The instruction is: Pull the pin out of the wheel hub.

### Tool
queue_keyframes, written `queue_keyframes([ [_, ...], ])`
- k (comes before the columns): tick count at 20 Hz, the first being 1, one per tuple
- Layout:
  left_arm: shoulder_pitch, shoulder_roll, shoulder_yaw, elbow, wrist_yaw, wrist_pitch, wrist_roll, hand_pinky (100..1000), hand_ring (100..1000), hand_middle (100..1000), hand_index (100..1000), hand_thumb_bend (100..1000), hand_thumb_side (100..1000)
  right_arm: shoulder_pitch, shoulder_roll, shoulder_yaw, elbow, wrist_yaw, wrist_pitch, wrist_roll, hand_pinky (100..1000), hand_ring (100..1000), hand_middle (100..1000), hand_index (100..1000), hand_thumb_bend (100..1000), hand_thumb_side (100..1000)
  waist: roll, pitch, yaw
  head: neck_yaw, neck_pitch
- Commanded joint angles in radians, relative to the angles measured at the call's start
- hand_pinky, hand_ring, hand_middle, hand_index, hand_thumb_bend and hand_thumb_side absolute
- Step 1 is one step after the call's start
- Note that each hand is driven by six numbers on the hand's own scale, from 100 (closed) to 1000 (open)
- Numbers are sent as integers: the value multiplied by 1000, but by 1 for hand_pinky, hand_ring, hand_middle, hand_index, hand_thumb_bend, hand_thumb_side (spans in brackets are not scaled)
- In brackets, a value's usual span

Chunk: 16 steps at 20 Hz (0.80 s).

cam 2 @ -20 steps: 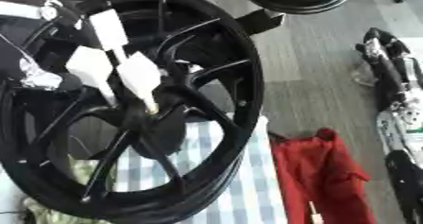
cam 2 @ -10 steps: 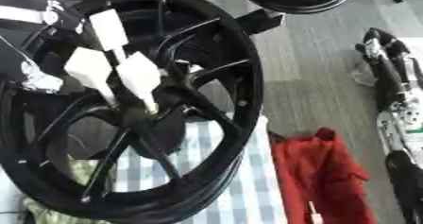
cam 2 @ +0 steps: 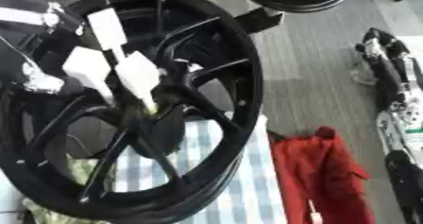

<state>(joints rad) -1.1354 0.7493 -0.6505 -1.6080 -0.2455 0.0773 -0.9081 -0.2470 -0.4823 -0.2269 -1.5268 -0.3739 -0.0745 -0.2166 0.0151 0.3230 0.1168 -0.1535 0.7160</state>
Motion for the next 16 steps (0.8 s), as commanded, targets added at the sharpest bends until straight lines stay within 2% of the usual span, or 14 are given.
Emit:
queue_keyframes([
  [1,-15,11,11,-3,-1,7,1,783,734,715,841,301,525,-11,-31,-5,-12,3,1,-4,944,790,860,808,139,472,-2,-18,-2,-4,-12],
  [7,-17,8,20,-7,0,21,1,771,710,681,809,251,461,-11,-31,-5,-12,3,1,-5,944,790,861,808,138,474,-3,-17,-1,-5,-11],
  [9,-17,8,24,-10,0,31,1,762,692,659,791,217,405,-11,-31,-6,-12,3,0,-5,944,790,861,808,137,474,-4,-17,-1,-5,-11],
  [16,-17,5,21,-11,-3,48,1,750,665,615,755,210,360,-12,-31,-5,-11,2,1,-6,944,790,862,809,135,475,-4,-17,-1,-5,-11],
])
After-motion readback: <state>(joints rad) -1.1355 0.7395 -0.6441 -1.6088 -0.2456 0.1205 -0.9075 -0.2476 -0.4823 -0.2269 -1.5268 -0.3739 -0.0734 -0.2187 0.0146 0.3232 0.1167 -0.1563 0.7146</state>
